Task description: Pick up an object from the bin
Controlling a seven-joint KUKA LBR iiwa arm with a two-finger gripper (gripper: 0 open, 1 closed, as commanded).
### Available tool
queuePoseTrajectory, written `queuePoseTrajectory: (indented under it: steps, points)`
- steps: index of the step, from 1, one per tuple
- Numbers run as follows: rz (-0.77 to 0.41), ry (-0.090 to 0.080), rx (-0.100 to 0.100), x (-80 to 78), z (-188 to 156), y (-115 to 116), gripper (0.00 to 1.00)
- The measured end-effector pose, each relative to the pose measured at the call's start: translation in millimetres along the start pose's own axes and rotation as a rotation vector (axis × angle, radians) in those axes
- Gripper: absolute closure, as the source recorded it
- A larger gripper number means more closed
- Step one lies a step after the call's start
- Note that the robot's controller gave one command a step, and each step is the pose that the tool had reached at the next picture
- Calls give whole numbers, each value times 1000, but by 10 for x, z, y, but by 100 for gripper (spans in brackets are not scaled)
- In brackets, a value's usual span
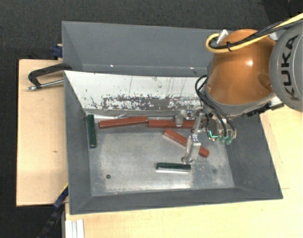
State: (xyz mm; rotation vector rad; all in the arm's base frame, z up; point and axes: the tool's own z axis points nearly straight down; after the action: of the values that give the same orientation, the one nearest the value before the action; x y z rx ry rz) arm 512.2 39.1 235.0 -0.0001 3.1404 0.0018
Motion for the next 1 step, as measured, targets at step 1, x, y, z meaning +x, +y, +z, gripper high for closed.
queuePoseTrajectory:
  steps: [1]
  points:
    - [-242, -1, 1, 146, 1269, -72, 100]
